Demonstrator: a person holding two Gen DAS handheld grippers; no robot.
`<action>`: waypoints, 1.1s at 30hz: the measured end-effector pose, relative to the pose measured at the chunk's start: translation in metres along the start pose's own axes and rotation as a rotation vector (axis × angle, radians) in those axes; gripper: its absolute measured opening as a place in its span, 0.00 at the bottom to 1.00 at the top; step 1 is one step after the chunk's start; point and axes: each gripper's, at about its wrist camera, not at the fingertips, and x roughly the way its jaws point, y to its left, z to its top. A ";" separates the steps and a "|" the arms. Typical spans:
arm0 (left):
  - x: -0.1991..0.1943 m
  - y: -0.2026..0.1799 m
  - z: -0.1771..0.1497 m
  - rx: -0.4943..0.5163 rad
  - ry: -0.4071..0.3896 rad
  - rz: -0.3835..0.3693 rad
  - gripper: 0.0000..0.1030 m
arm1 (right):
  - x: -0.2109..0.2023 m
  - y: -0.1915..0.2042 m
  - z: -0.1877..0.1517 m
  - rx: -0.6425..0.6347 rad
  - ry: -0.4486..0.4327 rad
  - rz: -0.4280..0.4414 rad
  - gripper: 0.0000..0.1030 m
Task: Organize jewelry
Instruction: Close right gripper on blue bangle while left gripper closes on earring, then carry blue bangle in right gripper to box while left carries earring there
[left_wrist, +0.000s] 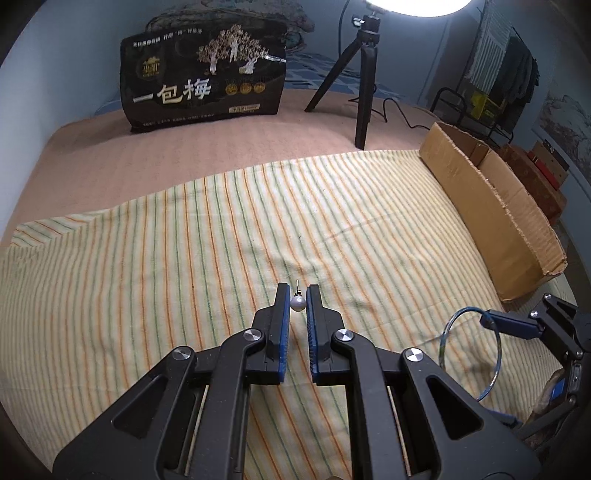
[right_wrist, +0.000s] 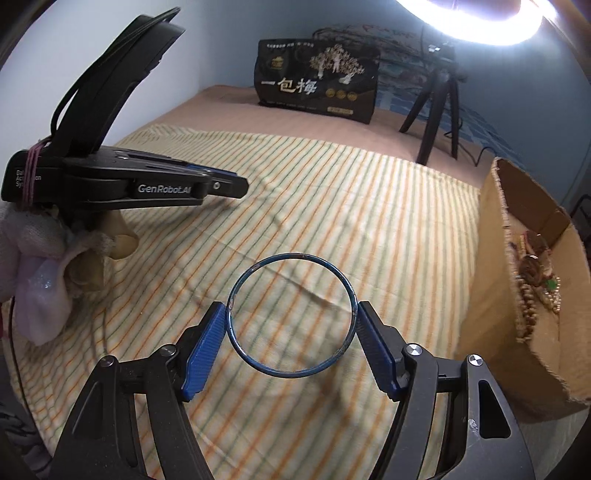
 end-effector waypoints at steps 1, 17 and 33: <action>-0.003 -0.003 0.001 0.005 -0.003 0.002 0.07 | -0.004 -0.001 0.000 0.000 -0.005 -0.001 0.68; -0.062 -0.066 0.032 0.079 -0.069 0.005 0.07 | -0.081 -0.046 0.001 0.038 -0.099 -0.023 0.68; -0.075 -0.166 0.048 0.123 -0.088 -0.066 0.07 | -0.125 -0.160 0.007 0.192 -0.088 -0.063 0.68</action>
